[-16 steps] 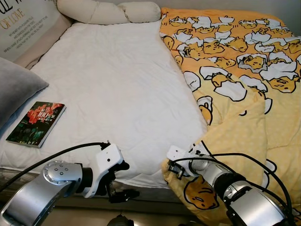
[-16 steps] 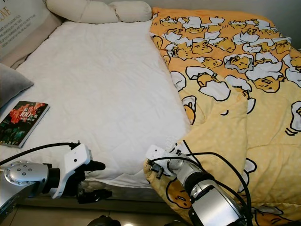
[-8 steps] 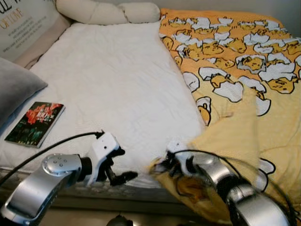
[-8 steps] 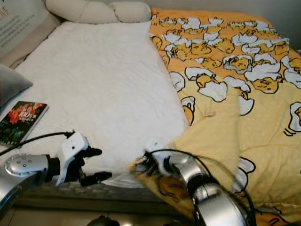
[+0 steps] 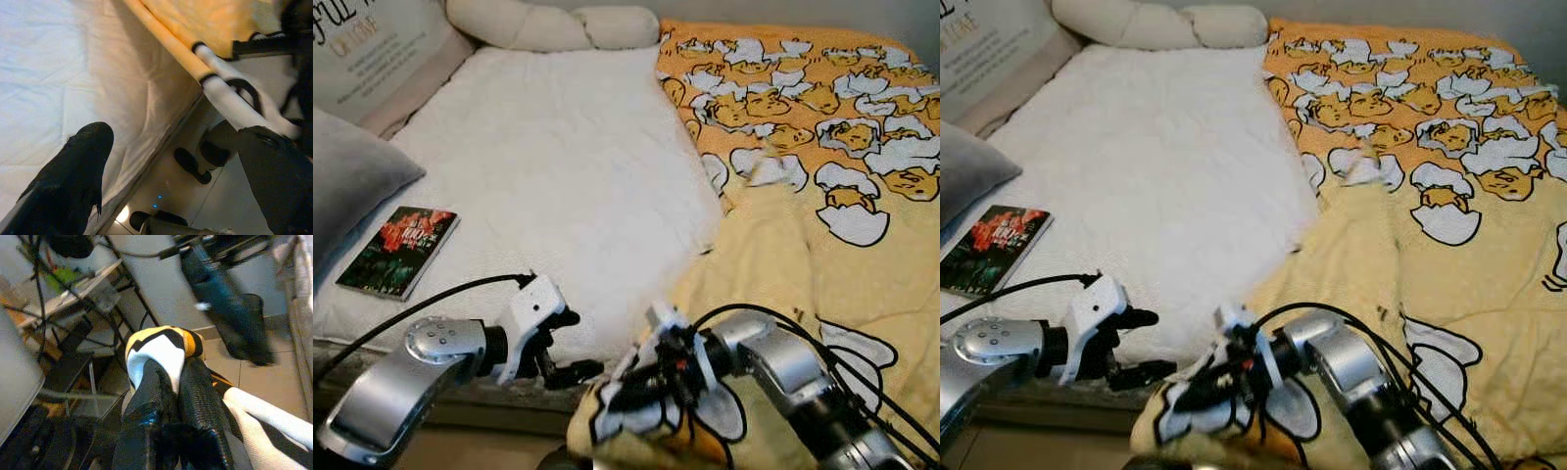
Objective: Clean up the room
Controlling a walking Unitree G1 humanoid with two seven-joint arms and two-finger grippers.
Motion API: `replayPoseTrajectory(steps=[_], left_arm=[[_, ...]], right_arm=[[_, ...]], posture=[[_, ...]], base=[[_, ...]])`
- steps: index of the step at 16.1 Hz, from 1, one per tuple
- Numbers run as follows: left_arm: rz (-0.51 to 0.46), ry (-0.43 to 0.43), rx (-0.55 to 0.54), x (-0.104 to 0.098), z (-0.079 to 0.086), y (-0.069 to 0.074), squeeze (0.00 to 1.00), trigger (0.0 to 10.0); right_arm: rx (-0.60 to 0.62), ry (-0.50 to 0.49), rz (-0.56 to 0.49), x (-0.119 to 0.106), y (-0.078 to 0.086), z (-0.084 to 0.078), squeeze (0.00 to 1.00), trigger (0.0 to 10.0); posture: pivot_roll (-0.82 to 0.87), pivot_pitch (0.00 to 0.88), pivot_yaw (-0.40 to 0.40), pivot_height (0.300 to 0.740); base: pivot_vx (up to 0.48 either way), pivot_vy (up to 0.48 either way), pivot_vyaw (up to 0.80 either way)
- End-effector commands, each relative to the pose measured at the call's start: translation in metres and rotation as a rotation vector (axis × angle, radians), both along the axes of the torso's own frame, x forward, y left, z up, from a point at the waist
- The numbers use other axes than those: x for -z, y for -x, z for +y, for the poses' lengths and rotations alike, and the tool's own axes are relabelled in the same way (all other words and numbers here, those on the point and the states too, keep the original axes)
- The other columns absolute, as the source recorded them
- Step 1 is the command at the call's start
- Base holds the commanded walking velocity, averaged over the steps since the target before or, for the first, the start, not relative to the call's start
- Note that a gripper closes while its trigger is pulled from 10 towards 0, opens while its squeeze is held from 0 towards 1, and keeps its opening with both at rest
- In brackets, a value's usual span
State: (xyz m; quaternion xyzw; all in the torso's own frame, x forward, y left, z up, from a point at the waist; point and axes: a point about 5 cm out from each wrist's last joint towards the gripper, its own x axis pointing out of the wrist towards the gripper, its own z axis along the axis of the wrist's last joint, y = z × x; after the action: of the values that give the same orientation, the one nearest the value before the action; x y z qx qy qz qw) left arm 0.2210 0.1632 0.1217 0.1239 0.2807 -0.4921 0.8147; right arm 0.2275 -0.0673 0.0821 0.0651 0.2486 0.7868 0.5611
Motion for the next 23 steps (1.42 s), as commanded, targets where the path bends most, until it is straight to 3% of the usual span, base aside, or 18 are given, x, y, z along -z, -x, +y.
replayPoseTrajectory(steps=[1, 2, 3, 4, 7, 11, 12, 14, 15, 18, 19, 23], left_arm=[[-0.006, -0.002, 0.015, -0.002, 0.000, 0.001, 0.00, 10.0], [-0.007, -0.003, 0.014, -0.002, 0.000, 0.001, 0.00, 10.0], [-0.011, -0.005, 0.011, -0.001, 0.000, 0.001, 0.00, 10.0], [-0.018, -0.008, 0.006, -0.001, 0.001, -0.001, 0.00, 10.0], [-0.043, -0.016, -0.016, -0.001, 0.001, -0.007, 0.00, 10.0], [-0.105, -0.008, -0.106, -0.001, 0.001, -0.020, 0.00, 10.0], [-0.147, 0.015, -0.163, -0.001, -0.001, -0.025, 0.00, 10.0], [-0.191, 0.029, -0.253, 0.000, -0.003, -0.031, 0.00, 10.0], [-0.240, 0.051, -0.363, 0.000, -0.005, -0.037, 0.00, 10.0], [-0.324, 0.063, -0.534, 0.000, -0.005, -0.049, 0.00, 10.0], [-0.345, 0.087, -0.611, -0.001, -0.006, -0.055, 0.00, 10.0], [-0.350, 0.109, -0.628, 0.000, -0.009, -0.056, 0.00, 10.0]], right_arm=[[-0.009, 0.010, -0.053, 0.000, 0.002, 0.004, 0.00, 6.9], [0.004, 0.030, -0.056, 0.002, 0.001, 0.004, 0.00, 10.0], [0.025, 0.046, -0.060, 0.004, 0.000, 0.004, 0.81, 10.0], [0.056, 0.066, -0.051, 0.003, 0.000, 0.002, 1.00, 10.0], [0.098, 0.089, -0.055, -0.003, 0.001, -0.004, 1.00, 10.0], [0.332, 0.131, -0.172, -0.012, -0.016, -0.025, 1.00, 10.0], [0.528, 0.185, -0.226, -0.012, -0.030, -0.036, 1.00, 10.0], [0.750, 0.241, -0.279, -0.010, -0.044, -0.049, 1.00, 10.0], [0.990, 0.285, -0.284, -0.005, -0.054, -0.061, 0.00, 10.0], [1.322, 0.374, -0.267, 0.007, -0.057, -0.081, 0.00, 10.0], [1.497, 0.452, -0.243, 0.017, -0.050, -0.093, 0.00, 10.0], [1.620, 0.535, -0.232, 0.031, -0.032, -0.100, 0.00, 10.0]], posture=[[0.10, 0.000, 0.050, 0.740], [0.10, 0.000, 0.049, 0.740], [0.10, 0.000, 0.048, 0.740], [0.10, 0.000, 0.048, 0.740], [0.09, 0.000, 0.046, 0.740], [0.08, 0.000, 0.038, 0.740], [0.07, 0.000, 0.032, 0.740], [0.06, 0.000, 0.032, 0.740], [0.05, 0.000, 0.035, 0.740], [0.02, 0.000, 0.048, 0.740], [0.01, 0.000, 0.058, 0.740], [-0.02, 0.000, 0.090, 0.740]], base=[[0.000, 0.000, 0.00], [0.000, 0.000, 0.00], [0.000, 0.000, 0.00], [0.000, 0.000, 0.00], [0.000, 0.000, 0.00], [0.000, 0.000, 0.00], [0.000, 0.000, 0.00], [0.000, 0.000, 0.00], [0.000, 0.000, 0.00], [0.000, 0.000, 0.00], [0.000, 0.000, 0.00], [0.000, 0.110, 0.00]])
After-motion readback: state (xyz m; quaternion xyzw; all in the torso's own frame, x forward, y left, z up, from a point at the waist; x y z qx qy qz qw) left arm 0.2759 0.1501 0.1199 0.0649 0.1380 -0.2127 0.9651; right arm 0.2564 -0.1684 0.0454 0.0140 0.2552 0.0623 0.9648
